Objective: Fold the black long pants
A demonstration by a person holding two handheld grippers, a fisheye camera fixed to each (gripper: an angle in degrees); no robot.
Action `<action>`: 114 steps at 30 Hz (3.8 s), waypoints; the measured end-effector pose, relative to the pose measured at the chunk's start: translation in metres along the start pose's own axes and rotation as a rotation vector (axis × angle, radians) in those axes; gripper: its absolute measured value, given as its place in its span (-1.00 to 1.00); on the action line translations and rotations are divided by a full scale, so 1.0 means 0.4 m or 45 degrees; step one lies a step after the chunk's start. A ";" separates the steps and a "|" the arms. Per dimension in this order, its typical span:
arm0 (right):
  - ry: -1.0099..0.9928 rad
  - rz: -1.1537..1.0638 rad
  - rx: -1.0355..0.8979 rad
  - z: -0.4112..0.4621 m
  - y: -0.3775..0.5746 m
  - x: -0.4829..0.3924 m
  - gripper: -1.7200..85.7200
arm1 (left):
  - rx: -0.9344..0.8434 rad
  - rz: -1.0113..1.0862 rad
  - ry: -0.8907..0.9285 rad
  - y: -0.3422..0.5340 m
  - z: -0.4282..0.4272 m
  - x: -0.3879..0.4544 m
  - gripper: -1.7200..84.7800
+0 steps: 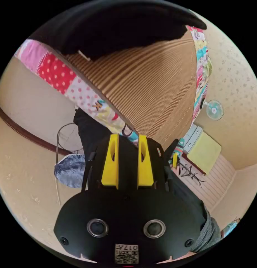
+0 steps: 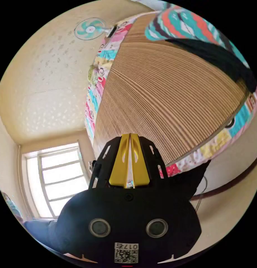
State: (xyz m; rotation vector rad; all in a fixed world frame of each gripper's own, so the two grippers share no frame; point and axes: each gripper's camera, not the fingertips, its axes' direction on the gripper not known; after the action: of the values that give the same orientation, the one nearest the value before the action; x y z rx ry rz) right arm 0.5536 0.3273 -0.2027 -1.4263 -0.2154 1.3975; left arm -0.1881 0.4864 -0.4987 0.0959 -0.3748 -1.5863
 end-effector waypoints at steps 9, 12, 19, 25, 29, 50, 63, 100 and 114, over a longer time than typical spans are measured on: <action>-0.619 0.551 0.610 -0.042 0.275 0.366 -0.95 | 0.301 0.493 -0.251 0.025 -0.198 0.463 -0.77; -0.559 0.388 0.525 -0.070 0.272 0.355 -0.95 | 0.396 0.603 -0.457 0.013 -0.218 0.629 -0.70; -0.597 0.149 0.562 -0.119 0.370 0.397 -0.95 | 0.331 0.808 -0.708 0.031 -0.086 0.826 -0.61; -0.692 0.355 0.754 -0.086 0.573 0.561 -0.95 | 0.174 0.633 -0.674 0.047 -0.034 0.739 -0.66; -0.814 0.505 0.970 -0.057 0.675 0.647 -0.95 | 0.055 0.461 0.016 0.052 -0.176 0.610 -0.83; -0.748 -1.647 -0.876 0.739 0.490 -0.788 -0.67 | 0.288 2.353 2.100 1.140 -0.936 0.912 -0.87; -0.310 -1.872 -0.640 0.959 0.816 -0.829 -0.82 | -0.354 2.219 2.001 1.301 -0.553 1.050 -0.86; 0.489 -3.193 0.049 0.990 1.259 -0.971 -0.87 | 0.353 2.460 0.819 1.290 -0.113 1.249 -0.82; -0.569 -2.812 0.531 0.840 1.048 -0.931 -0.66 | -0.551 2.476 2.032 1.063 -0.198 1.406 -0.74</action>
State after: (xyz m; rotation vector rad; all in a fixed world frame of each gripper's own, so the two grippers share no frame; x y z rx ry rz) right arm -0.0437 0.0619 -0.2021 0.0546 -1.1957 -0.2291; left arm 0.2082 -0.0835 -0.3529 0.4316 0.9464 0.6219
